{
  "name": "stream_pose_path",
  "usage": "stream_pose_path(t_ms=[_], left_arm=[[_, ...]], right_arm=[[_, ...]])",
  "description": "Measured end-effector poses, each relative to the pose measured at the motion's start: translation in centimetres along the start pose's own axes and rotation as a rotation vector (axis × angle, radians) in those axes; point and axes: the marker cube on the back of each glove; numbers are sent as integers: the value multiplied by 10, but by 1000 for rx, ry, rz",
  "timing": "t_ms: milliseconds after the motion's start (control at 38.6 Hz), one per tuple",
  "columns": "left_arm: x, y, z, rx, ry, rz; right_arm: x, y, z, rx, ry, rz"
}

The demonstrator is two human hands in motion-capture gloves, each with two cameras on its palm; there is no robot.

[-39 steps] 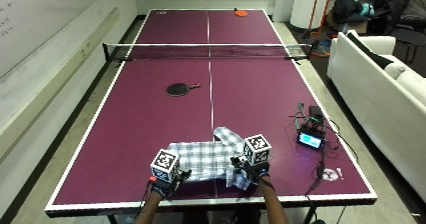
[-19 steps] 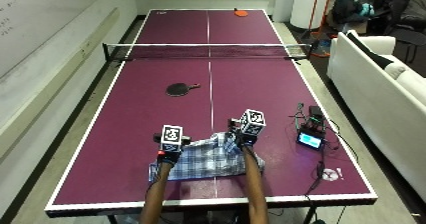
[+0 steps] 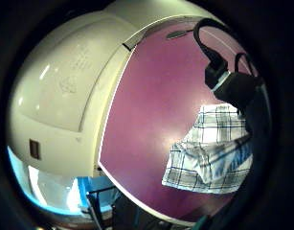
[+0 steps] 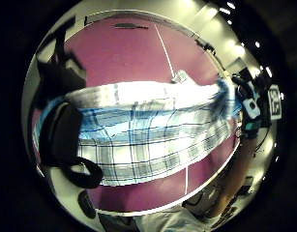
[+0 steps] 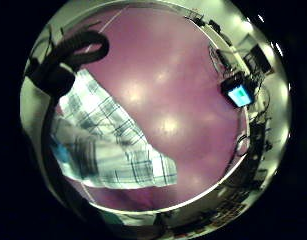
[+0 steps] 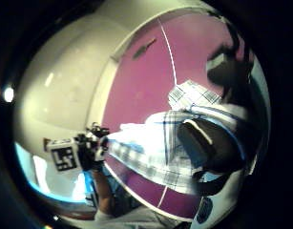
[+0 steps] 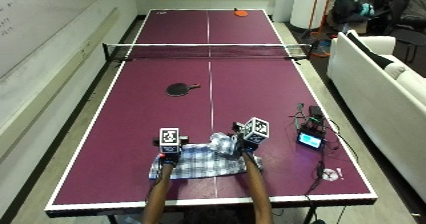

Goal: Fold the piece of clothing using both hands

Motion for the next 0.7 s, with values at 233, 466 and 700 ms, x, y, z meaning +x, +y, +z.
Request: stream_pose_path(t_ms=[233, 466, 700], left_arm=[[-9, 11, 12, 88, 0, -24], [11, 58, 71, -343, -7, 149], [36, 69, 82, -388, 78, 179]], right_arm=[[72, 67, -2, 82, 6, 345], [98, 129, 42, -220, 201, 522], [129, 121, 57, -14, 265, 549]])
